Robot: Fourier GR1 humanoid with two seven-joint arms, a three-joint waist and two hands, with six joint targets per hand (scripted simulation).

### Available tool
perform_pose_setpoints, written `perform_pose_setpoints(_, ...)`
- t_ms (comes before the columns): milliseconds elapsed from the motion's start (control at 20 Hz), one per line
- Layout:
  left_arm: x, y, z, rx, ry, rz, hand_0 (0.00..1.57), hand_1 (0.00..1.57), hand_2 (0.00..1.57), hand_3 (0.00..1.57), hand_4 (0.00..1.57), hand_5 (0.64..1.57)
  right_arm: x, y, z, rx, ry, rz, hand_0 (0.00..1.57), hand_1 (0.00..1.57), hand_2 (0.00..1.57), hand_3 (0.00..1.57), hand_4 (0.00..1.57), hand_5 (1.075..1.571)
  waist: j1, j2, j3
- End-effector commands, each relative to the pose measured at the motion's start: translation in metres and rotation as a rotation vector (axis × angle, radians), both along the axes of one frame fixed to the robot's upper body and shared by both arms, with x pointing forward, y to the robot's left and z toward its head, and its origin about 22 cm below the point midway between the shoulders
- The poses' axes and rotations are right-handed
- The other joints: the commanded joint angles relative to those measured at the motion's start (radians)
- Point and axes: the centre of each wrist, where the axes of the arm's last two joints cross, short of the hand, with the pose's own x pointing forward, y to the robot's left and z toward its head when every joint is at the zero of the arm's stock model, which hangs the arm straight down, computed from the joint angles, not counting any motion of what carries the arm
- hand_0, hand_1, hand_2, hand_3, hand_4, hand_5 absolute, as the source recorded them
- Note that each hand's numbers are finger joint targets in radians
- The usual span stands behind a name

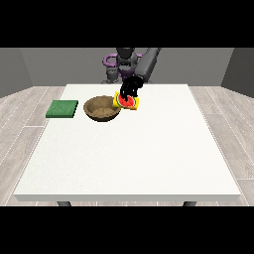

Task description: Pick the cup and pour the ball into the bowl, then pick the bowl and place it on the pad

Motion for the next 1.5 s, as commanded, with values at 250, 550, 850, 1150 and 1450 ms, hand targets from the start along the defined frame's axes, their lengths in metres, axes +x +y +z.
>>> perform_pose_setpoints(250, -0.010, -0.039, -0.019, 0.555, 0.032, -0.095, 1.49, 1.49, 1.57, 1.57, 0.94, 1.518, 0.007, -0.011, -0.041, 0.003, 0.131, -0.085, 0.00, 0.00, 0.00, 0.00, 0.38, 1.565, 0.080, -0.128, 0.0003)
perform_pose_setpoints(550, -0.007, -0.098, 0.011, 0.723, 0.006, -0.075, 1.50, 1.50, 1.57, 1.57, 1.05, 1.509, 0.011, -0.026, -0.055, 0.009, 0.143, -0.073, 0.00, 0.00, 0.00, 0.00, 0.38, 1.566, 0.068, -0.157, -0.0012)
perform_pose_setpoints(850, -0.020, -0.100, 0.001, 0.650, 0.020, -0.138, 1.50, 1.50, 1.57, 1.57, 1.07, 1.505, 0.009, -0.043, -0.057, 0.031, 0.136, -0.135, 0.00, 0.00, 0.00, 0.00, 0.38, 1.564, 0.128, -0.149, -0.0024)
perform_pose_setpoints(1150, 0.006, -0.049, 0.042, 0.005, 0.004, -0.030, 1.11, 1.11, 1.47, 1.48, 0.95, 1.548, 0.001, -0.050, -0.062, 0.026, 0.149, -0.168, 0.00, 0.00, 0.00, 0.00, 0.38, 1.564, 0.181, -0.138, -0.0053)
perform_pose_setpoints(1450, -0.017, 0.012, 0.002, -0.370, -0.029, -0.003, 1.21, 1.21, 1.57, 1.57, 0.93, 1.571, -0.004, -0.051, -0.035, 0.031, 0.044, -0.167, 0.00, 0.00, 0.00, 0.00, 0.40, 1.565, 0.208, -0.032, -0.0110)
